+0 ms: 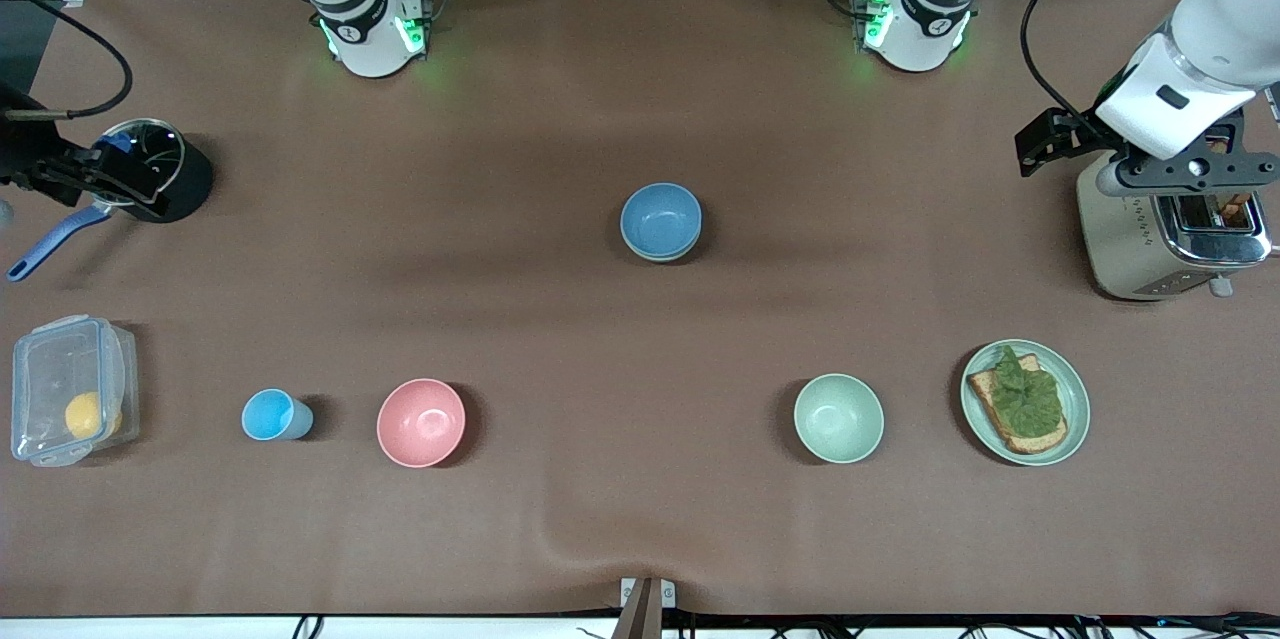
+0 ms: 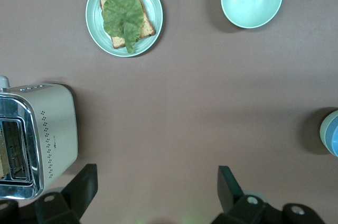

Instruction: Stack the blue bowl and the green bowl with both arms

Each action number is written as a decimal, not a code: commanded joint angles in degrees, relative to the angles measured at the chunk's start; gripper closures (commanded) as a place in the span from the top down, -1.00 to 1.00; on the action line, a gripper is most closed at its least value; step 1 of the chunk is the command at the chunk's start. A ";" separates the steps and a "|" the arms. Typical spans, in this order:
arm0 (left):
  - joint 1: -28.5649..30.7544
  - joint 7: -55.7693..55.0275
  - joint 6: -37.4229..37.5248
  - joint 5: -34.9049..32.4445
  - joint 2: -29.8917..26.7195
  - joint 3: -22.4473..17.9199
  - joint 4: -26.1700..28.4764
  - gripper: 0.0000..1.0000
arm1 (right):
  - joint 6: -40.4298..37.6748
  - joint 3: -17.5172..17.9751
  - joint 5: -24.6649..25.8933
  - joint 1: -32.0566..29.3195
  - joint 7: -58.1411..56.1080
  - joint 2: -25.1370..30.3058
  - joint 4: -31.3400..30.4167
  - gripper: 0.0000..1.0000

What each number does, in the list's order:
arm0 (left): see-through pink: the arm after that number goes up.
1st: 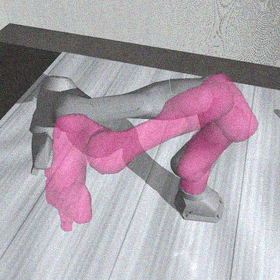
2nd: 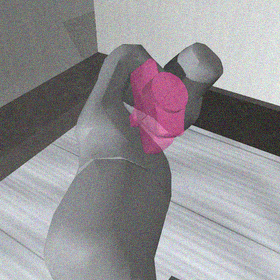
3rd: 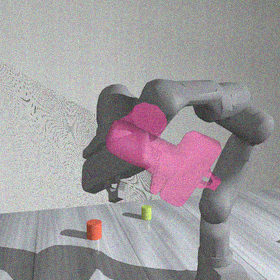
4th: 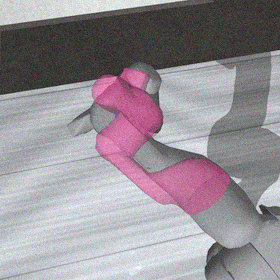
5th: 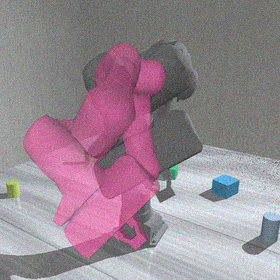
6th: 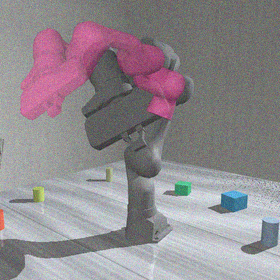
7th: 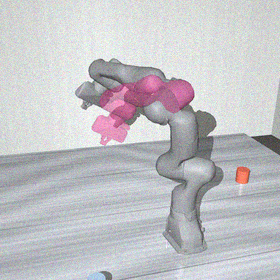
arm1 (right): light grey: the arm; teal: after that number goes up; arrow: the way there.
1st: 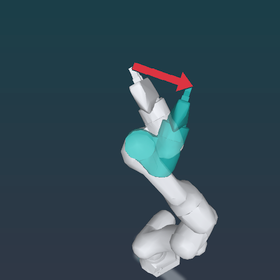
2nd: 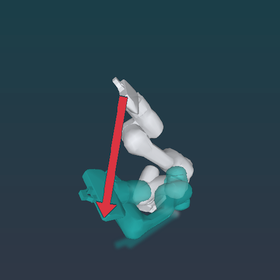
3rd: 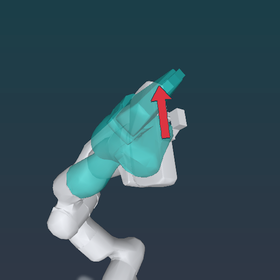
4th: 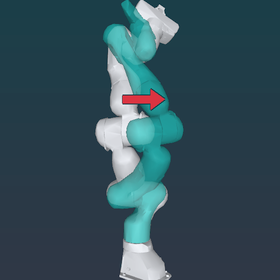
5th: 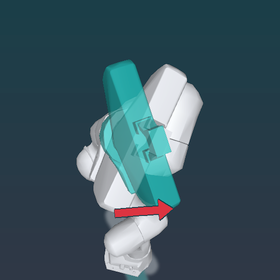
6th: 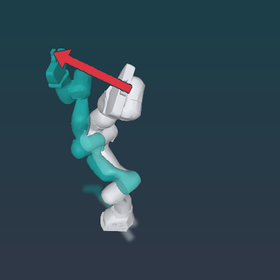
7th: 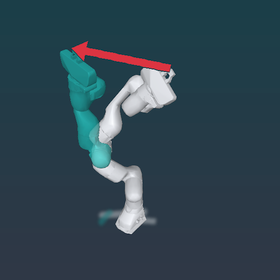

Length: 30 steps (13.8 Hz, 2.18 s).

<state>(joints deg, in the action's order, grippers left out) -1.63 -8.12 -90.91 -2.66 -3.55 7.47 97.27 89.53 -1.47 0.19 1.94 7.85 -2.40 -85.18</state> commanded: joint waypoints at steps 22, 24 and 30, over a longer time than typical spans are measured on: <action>0.05 6.27 8.82 3.02 2.23 -4.39 -8.24 1.00 | -0.84 -0.20 -0.36 0.52 -1.43 1.52 -0.87 1.00; 0.14 6.80 8.82 2.13 2.23 -4.31 -8.24 1.00 | -1.19 -0.20 -0.36 0.52 -1.43 1.52 -0.87 1.00; 0.32 5.75 8.82 2.39 1.53 -4.04 -8.24 1.00 | -1.20 -0.20 -0.45 0.61 -1.43 1.52 -0.87 1.00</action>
<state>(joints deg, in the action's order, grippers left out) -1.62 -2.10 -83.39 0.64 -1.97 2.95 90.13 88.65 -1.44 0.18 2.18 7.01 -2.12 -85.21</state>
